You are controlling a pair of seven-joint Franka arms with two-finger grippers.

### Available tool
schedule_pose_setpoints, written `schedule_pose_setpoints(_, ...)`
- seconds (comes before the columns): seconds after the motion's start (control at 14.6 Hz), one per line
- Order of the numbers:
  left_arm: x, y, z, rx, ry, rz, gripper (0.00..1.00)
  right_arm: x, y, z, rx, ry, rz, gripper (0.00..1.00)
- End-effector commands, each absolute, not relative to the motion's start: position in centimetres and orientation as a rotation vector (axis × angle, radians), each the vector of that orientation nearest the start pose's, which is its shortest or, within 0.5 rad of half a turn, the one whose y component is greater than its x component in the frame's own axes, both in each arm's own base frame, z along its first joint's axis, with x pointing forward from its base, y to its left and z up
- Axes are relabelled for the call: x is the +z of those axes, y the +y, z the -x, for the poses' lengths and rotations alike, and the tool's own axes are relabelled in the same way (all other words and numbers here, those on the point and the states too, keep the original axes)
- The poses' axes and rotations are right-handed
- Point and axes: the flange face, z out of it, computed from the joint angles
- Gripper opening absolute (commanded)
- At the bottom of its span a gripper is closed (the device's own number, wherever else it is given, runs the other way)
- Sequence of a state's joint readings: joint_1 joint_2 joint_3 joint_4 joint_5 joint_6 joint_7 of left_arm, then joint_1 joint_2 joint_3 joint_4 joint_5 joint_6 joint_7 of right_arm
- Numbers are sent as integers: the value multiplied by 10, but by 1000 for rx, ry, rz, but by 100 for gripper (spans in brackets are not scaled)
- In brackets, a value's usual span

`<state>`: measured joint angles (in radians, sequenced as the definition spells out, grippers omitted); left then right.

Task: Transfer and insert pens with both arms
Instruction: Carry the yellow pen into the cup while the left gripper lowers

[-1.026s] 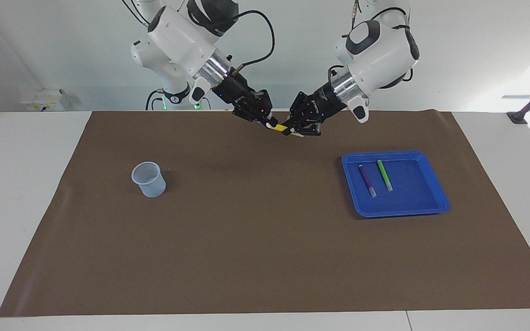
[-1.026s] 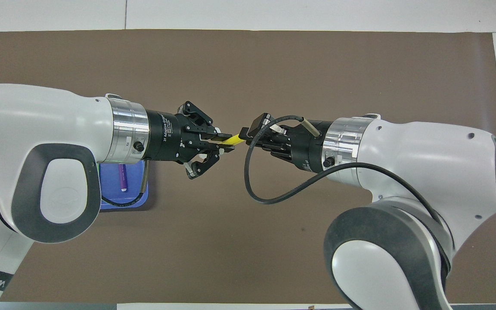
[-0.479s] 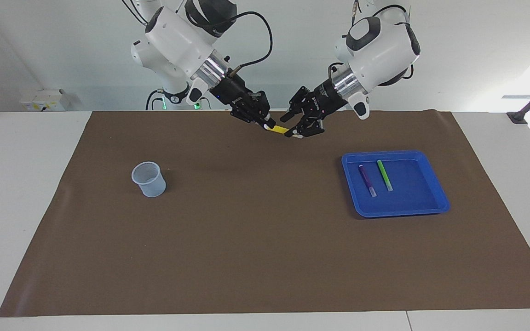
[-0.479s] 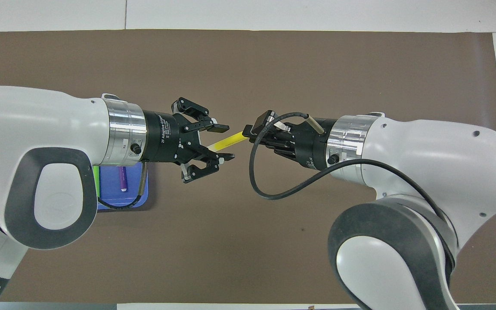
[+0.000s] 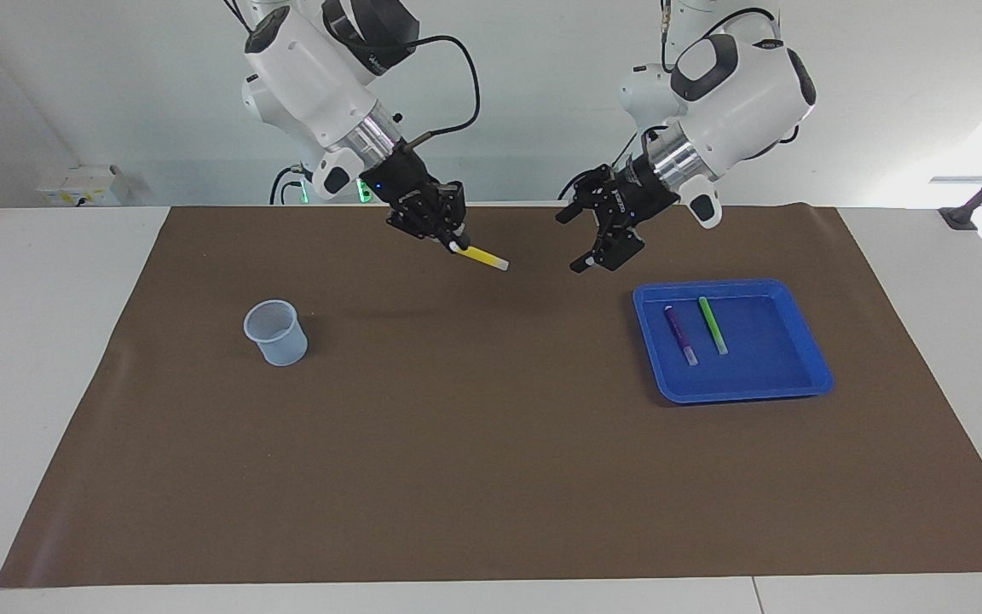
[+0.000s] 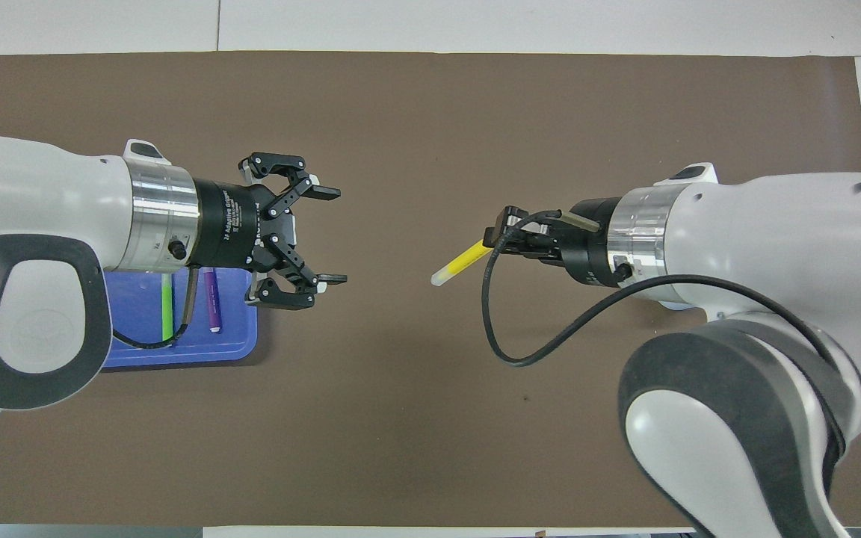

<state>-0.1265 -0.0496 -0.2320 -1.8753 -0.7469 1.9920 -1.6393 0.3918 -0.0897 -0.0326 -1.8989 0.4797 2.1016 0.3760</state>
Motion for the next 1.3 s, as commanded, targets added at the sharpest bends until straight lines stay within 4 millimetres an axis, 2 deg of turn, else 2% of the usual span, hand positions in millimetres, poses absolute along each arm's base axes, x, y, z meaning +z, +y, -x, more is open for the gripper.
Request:
schedule_pose_setpoints(0.0, 553, -203, -512, -593, 1685, -1987, 100, 586, 174, -523, -172, -31, 2803, 0)
schedule_pose_setpoints(0.14, 546, -170, -515, -534, 1610, -2119, 100, 582, 122, -523, -104, -178, 2891, 0)
schedule_pose_setpoints(0.27, 530, -145, -513, -492, 1460, -2286, 100, 572, 61, -527, -98, -286, 2947, 0)
schedule_pose_setpoints(0.34, 519, -135, -512, -461, 1379, -2381, 100, 566, 45, -526, -97, -370, 3003, 0)
schedule_pose_setpoints(0.41, 508, -126, -510, -431, 1295, -2470, 100, 558, 36, -523, -81, -416, 3050, 0)
schedule_pose_setpoints(0.55, 484, -101, -510, -397, 1097, -2620, 100, 538, 16, -523, -96, -394, 3070, 0)
schedule_pose_setpoints(0.75, 435, -72, -505, -357, 630, -2881, 100, 515, 9, -528, -132, -386, 3074, 0)
schedule_pose_setpoints(0.82, 419, -60, -506, -330, 439, -2942, 100, 508, 7, -531, -129, -381, 3077, 0)
schedule_pose_setpoints(0.89, 404, -47, -507, -314, 336, -2963, 100, 502, 4, -533, -116, -374, 3078, 0)
schedule_pose_setpoints(1.09, 370, -36, -513, -265, 58, -3053, 100, 483, -20, -540, -113, -393, 3080, 0)
schedule_pose_setpoints(1.23, 352, -30, -512, -225, -28, -3066, 100, 470, -39, -543, -122, -392, 3084, 0)
